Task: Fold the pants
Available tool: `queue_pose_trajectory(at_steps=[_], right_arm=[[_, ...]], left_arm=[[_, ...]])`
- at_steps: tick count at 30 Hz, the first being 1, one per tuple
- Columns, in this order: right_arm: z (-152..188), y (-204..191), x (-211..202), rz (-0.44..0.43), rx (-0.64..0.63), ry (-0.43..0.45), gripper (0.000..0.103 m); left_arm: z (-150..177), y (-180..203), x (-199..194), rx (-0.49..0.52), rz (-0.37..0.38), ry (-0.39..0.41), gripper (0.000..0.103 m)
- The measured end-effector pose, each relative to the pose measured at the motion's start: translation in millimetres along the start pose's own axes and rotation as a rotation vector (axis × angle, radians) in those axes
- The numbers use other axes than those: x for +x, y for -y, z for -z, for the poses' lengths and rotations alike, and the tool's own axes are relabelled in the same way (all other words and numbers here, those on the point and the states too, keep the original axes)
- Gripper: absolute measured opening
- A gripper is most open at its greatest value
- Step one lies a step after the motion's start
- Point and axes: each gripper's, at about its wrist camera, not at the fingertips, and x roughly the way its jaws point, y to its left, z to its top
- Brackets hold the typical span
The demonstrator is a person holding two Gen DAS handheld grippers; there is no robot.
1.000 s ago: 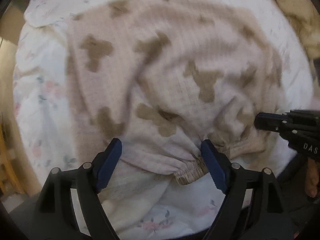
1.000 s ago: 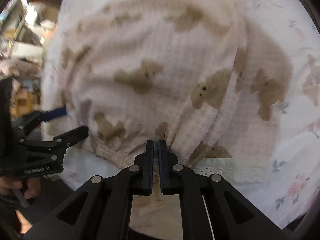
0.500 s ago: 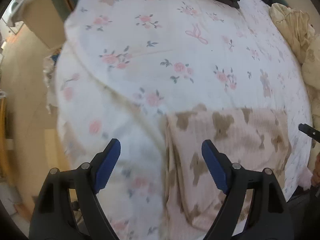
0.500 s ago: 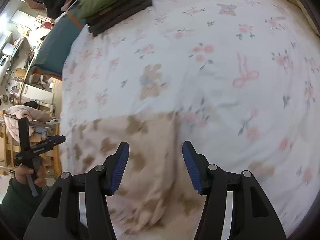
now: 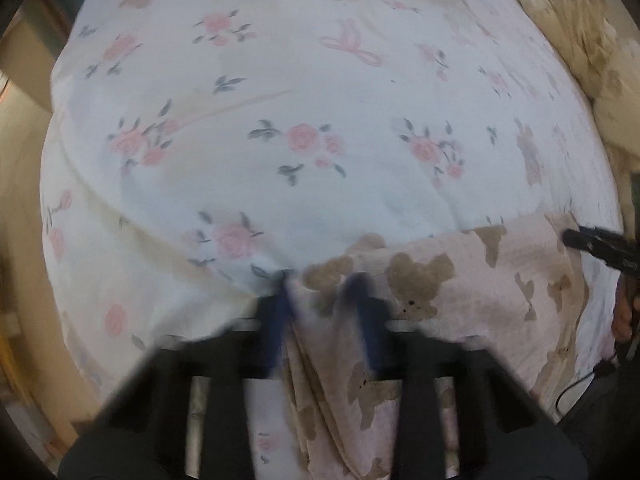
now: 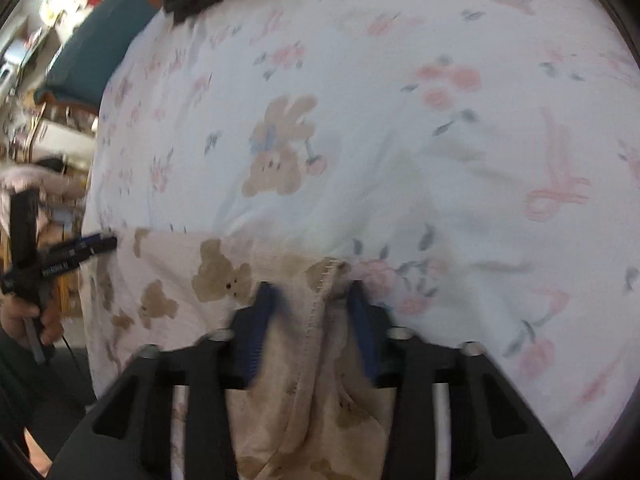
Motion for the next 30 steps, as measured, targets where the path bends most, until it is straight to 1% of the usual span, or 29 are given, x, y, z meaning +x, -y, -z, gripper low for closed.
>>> queue_pose_trajectory(at_steps=[1,3,4,5,6,7,9,10,11,13,17,20,22,23,25,26,30], right_arm=[[-1,-2,3,0.018,-0.018,-0.006,0.006],[-4,-6,-2,0.021,-0.052,0.012,0.005],[-7,-8,-6,0.029,-0.064,0.028,0.004],[-9,-9,-14,0.023,-0.07,0.063,0.004],[-12,-10,-22,0.025,-0.074,0.103,0.004],[-13,-11,-33,0.021,-0.08,0.165,0.003],[-15,-17,-58,0.018,-0.105,0.291,0.003],[-15,-20,-63,0.033,-0.117,0.303,0.003],[-15,-24,-63,0.038,-0.135,0.293,0.003],[-11,-28,-63,0.056,-0.166,0.291,0.003],[5,-26,-76,0.032,-0.19,0.318,0.003],[19,-28,-90,0.013,-0.209,0.318,0.003],[37,-35,-98,0.007,-0.234,0.311,0.003],[46,-38,-101,0.013,-0.242,0.313,0.003],[61,-41,-106,0.001,-0.234,0.3,0.003],[70,-43,-107,0.011,-0.226,0.292,0.003],[100,-51,-112,0.021,-0.19,0.244,0.003]], left_arm=[[0,4,0,0.017,0.009,-0.009,0.004],[-2,10,-7,0.047,-0.01,0.014,0.003],[-4,11,-10,0.052,-0.002,0.025,0.003],[-7,12,-16,0.054,-0.001,0.046,0.003],[-10,11,-25,0.054,-0.007,0.08,0.003],[-12,8,-35,0.046,-0.015,0.122,0.003],[-19,9,-59,0.048,-0.023,0.234,0.003],[-20,11,-67,0.06,-0.02,0.269,0.003],[-21,14,-71,0.076,-0.032,0.283,0.003],[-21,25,-64,0.107,-0.042,0.281,0.003],[-7,35,-66,0.173,-0.052,0.303,0.003],[10,32,-83,0.208,-0.043,0.31,0.003],[25,34,-95,0.219,-0.017,0.31,0.003],[35,38,-100,0.244,-0.011,0.301,0.003],[51,46,-106,0.297,-0.022,0.28,0.003],[63,50,-108,0.333,-0.023,0.259,0.003],[98,54,-111,0.383,-0.038,0.199,0.003]])
